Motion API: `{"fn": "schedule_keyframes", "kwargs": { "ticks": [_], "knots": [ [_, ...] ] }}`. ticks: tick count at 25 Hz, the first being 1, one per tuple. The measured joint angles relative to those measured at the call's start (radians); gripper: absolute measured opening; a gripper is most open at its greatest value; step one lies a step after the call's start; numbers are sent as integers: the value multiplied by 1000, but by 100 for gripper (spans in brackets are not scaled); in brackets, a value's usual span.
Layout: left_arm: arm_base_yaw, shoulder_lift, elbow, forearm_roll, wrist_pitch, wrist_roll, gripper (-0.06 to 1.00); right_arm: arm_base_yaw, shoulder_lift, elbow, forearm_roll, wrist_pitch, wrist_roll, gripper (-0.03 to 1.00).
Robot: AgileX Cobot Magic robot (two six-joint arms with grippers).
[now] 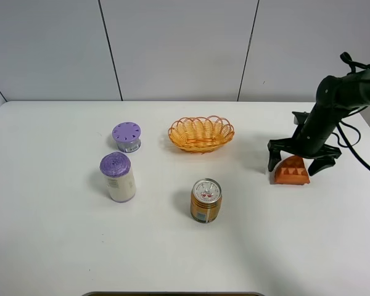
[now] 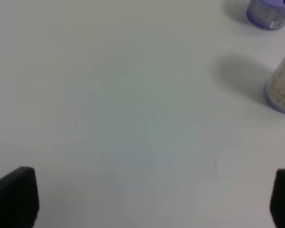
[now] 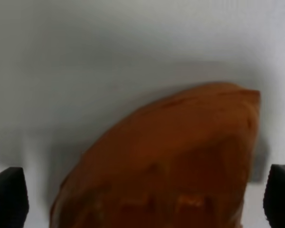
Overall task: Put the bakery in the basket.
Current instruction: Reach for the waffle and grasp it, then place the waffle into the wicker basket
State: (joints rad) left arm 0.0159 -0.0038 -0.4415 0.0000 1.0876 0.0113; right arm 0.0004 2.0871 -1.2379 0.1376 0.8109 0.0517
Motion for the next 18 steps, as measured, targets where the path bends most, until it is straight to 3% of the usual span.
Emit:
{"fn": "schedule_keyframes", "kwargs": {
  "ticks": [5,13,18],
  "knots": [
    [0,0,0,0,0,0,99,1,11,-1,0,14,0,98],
    [0,0,0,0,0,0,99,2,12,-1,0,15,2,72],
    [0,0,0,0,0,0,99,3,12,-1,0,15,4,70]
  ]
}}
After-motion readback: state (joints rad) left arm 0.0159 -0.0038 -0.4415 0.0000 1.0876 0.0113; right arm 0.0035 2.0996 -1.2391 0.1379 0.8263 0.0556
